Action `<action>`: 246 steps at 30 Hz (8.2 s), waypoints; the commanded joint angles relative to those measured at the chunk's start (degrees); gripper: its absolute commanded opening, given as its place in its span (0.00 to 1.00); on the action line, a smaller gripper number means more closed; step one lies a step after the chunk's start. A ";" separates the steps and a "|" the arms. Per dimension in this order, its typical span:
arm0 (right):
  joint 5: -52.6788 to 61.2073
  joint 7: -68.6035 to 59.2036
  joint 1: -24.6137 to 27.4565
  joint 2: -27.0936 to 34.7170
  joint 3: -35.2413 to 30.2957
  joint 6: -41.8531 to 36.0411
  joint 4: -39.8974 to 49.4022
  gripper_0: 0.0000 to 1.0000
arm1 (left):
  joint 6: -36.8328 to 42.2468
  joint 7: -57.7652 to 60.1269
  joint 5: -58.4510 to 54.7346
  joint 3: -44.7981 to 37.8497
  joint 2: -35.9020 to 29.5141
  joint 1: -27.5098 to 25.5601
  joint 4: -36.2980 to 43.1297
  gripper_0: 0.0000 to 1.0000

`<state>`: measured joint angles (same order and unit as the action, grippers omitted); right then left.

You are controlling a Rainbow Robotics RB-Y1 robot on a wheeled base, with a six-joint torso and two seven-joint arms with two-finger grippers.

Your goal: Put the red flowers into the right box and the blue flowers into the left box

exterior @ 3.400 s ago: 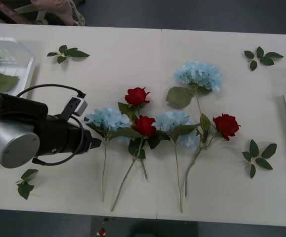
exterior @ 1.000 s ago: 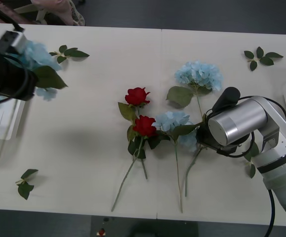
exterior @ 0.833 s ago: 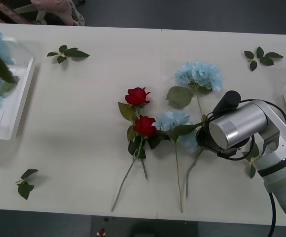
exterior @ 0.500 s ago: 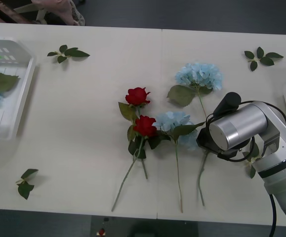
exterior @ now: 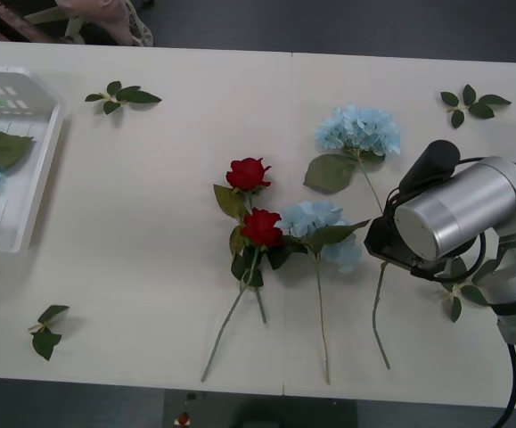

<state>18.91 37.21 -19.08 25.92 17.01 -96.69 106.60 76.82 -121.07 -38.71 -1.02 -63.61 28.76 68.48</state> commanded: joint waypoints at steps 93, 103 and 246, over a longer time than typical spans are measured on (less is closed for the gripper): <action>38.66 68.26 -8.17 22.33 -38.72 1.07 -19.24 0.92 | -11.25 73.25 9.70 34.86 45.15 14.92 10.01 1.00; 34.80 63.95 -14.76 12.84 -33.71 -0.52 -19.24 0.92 | -18.37 73.78 9.00 36.53 46.21 16.33 3.42 1.00; 71.36 75.56 -17.84 -2.10 -36.26 -3.59 -22.23 0.00 | -29.71 57.96 -6.73 16.58 58.43 21.86 29.17 0.00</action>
<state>89.39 114.56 -34.77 23.67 -19.26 -100.43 83.29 47.67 -63.53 -45.31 16.09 -5.37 48.47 96.44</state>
